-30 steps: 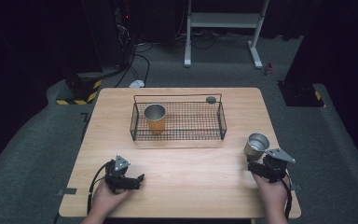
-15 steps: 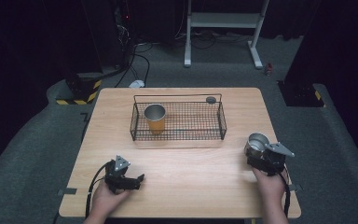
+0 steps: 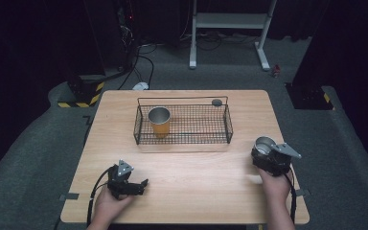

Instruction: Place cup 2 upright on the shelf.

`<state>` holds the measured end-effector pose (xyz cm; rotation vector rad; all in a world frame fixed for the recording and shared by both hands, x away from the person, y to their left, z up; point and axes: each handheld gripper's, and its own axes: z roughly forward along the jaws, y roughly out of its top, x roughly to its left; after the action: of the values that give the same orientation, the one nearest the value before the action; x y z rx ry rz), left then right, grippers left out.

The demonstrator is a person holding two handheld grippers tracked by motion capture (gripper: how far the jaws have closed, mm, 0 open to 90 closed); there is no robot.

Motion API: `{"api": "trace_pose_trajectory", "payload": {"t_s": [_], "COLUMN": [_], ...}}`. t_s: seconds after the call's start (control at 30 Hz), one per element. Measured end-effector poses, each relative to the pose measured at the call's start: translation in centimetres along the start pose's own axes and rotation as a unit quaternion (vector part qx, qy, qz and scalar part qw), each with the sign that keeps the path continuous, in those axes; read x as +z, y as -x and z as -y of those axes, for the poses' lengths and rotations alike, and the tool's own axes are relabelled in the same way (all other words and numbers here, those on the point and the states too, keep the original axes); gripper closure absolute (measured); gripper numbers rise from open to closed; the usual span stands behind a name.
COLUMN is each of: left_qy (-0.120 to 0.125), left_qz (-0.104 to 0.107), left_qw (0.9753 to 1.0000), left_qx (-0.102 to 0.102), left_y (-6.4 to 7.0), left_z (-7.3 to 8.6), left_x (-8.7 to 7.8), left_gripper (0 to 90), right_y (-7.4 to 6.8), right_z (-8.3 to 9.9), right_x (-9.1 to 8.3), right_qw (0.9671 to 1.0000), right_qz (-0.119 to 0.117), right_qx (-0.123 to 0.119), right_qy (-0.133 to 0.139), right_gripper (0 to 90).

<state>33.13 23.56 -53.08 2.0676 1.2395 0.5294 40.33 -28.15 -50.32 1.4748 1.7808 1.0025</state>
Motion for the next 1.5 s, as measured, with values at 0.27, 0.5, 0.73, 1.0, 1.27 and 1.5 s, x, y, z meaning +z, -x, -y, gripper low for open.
{"api": "trace_pose_trajectory", "payload": {"t_s": [0.27,0.5,0.73,1.0,1.27,1.5], "left_qy": [0.0,0.001,0.001,0.001,0.001,0.001], "left_qz": [0.001,0.001,0.001,0.001,0.001,0.001], "left_qw": [1.0,1.0,1.0,1.0,1.0,1.0], "left_qx": [0.0,0.0,0.0,0.0,-0.001,-0.001], "left_y": [0.0,0.0,0.0,0.0,0.0,0.0], "left_z": [0.0,0.0,0.0,0.0,0.0,0.0], "left_x": [0.0,0.0,0.0,0.0,0.0,0.0], "left_gripper": [1.4,1.5,1.6,1.7,1.7,1.7], "right_y": [0.0,0.1,0.0,0.0,-0.2,-0.9], "right_z": [0.0,0.0,0.0,0.0,-0.1,-0.3], "right_x": [-0.1,-0.2,-0.2,-0.3,-0.7,-1.2], "right_qw": [1.0,1.0,1.0,1.0,0.9999,0.9997], "right_qz": [0.001,0.001,0.003,0.003,0.002,-0.001], "right_qx": [-0.001,-0.001,-0.002,-0.005,-0.009,-0.015], "right_qy": [0.001,0.002,0.002,0.001,0.011,0.017], "right_gripper": [14.5,17.9,18.4,18.6,18.6,18.6]}}
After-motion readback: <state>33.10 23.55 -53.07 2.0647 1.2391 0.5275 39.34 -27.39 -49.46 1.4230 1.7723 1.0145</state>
